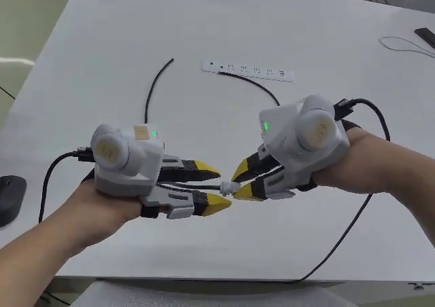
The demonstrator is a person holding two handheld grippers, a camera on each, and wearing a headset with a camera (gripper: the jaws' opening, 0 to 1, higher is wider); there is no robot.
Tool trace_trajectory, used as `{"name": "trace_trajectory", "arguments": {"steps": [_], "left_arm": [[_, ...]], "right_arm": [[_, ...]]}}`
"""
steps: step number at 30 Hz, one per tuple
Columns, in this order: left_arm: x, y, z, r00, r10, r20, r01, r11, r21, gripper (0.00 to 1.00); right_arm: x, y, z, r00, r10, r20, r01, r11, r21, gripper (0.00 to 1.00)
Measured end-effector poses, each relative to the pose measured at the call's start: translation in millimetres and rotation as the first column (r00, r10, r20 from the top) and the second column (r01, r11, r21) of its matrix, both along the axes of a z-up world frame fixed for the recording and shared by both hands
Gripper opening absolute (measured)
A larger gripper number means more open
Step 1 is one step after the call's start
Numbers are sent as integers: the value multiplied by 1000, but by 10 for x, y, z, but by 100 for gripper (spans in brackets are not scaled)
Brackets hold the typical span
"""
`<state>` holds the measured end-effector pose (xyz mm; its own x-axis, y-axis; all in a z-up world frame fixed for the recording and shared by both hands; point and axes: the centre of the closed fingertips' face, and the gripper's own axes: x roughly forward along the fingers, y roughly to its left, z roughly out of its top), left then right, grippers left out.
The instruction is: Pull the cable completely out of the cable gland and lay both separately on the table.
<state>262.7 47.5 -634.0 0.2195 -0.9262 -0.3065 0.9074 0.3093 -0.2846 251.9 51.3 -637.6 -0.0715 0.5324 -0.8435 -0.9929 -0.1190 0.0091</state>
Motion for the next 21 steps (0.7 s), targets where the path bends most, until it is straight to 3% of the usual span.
{"name": "trace_trajectory", "arguments": {"steps": [10,21], "left_arm": [[-70,-34,37,1000,-28,3,28,1000,-14,18],[-105,-47,40,999,-40,2,40,999,-14,16]], "right_arm": [[-45,-10,-11,999,28,16,-28,1000,2,7],[-68,-21,-17,999,35,22,-36,999,19,7]]}}
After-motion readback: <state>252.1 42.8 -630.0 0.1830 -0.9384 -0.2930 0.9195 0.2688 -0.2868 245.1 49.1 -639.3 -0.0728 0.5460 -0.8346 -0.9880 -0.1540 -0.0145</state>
